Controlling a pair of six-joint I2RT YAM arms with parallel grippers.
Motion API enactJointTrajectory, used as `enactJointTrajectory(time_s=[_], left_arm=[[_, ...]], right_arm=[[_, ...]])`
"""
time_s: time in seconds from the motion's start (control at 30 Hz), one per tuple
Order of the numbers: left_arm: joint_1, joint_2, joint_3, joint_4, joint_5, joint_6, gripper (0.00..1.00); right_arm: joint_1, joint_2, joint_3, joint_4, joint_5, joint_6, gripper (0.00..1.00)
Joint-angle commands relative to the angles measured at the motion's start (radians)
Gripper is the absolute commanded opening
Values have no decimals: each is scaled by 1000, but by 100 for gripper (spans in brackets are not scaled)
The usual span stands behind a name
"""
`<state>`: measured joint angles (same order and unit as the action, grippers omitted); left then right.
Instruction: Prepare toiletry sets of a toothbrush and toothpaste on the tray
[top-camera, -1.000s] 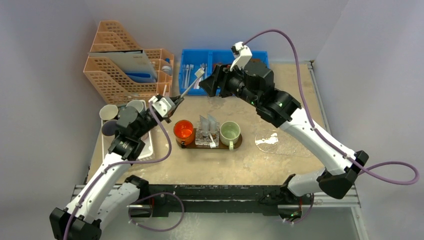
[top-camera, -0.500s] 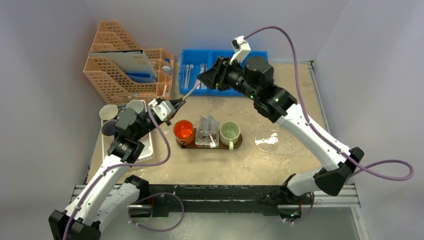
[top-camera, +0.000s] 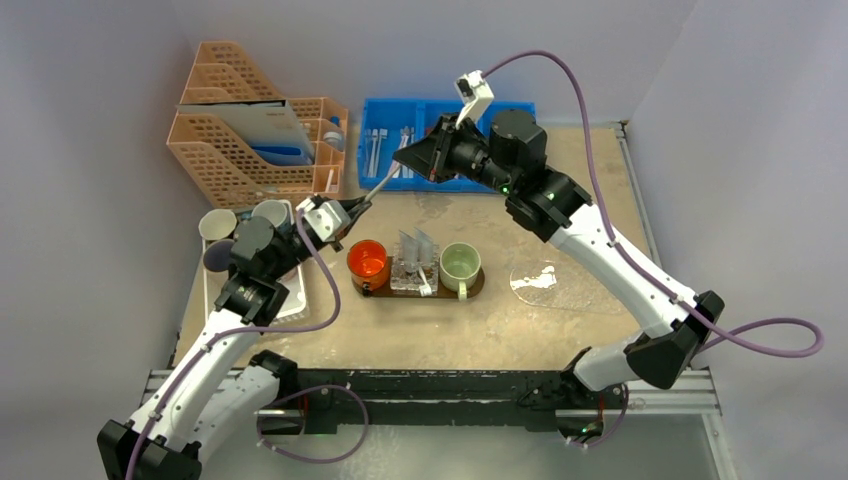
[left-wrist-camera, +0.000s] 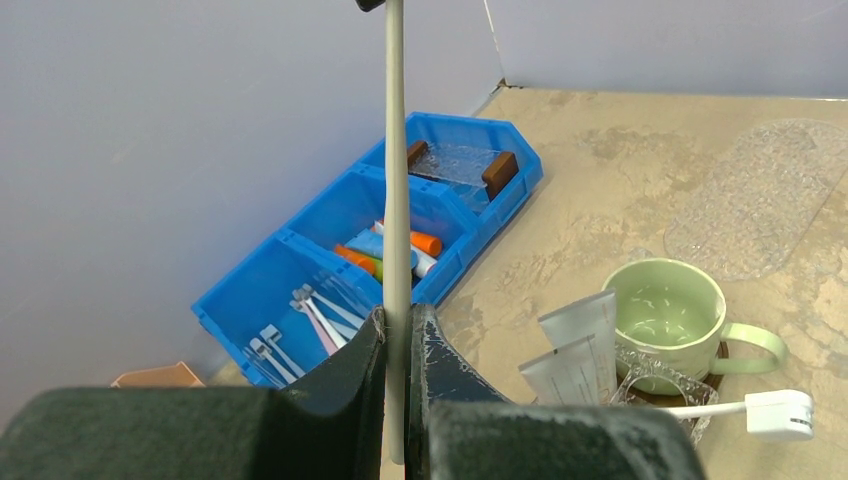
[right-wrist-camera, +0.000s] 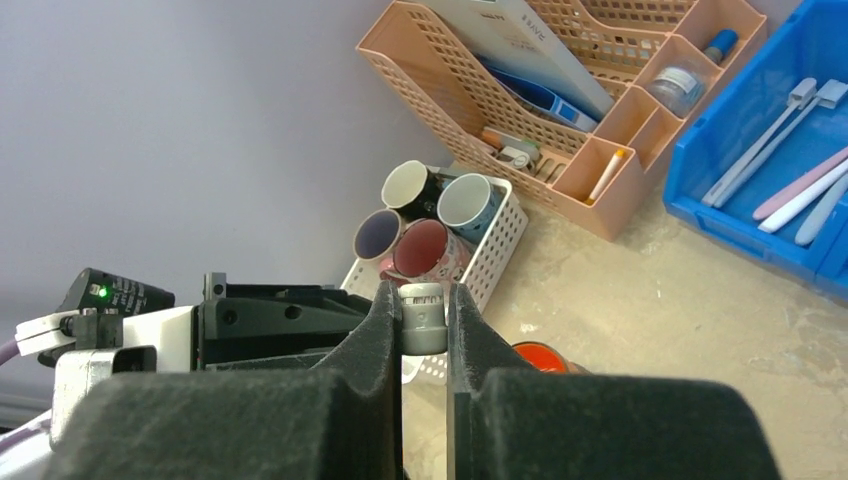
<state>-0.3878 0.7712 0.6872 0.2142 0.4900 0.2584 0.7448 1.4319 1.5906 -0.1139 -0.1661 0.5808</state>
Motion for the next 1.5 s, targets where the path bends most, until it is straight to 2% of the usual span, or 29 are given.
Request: enactJointTrajectory(time_s=[0.0, 0.13, 0.3, 0.43, 0.73, 0.8, 0.9, 1.1, 1.33, 1.47], left_arm=[[-3, -1, -2, 18, -12, -22, 0], [-3, 0, 4, -4, -27, -25, 8], [-3, -8, 13, -53, -54, -27, 35], [-3, -38, 10, -88, -110, -41, 47], [-3, -99, 38, -239, -333, -98, 57], [-3, -109, 41, -264, -393, -141, 63], [-3, -119, 49, -298, -482, -211, 66], [-3, -113, 63, -383, -617, -311, 70], [-3, -111, 78, -460, -791, -380, 81], [-3, -122, 77, -491, -814, -404, 83]], right_arm=[[0, -24, -3, 35, -72, -51, 0], [-1, -35, -11, 31, -93, -106, 0], [-1, -53, -24, 36, -118, -166, 0], [-1, -69, -25, 33, -100, -262, 0], [2, -101, -45, -26, -175, -433, 0], [7, -108, -52, -43, -188, -469, 0], [31, -119, -64, -62, -199, -526, 0], [121, -119, -60, -155, -170, -697, 0], [231, -112, -54, -242, -102, -834, 0], [264, -109, -63, -272, -81, -872, 0]])
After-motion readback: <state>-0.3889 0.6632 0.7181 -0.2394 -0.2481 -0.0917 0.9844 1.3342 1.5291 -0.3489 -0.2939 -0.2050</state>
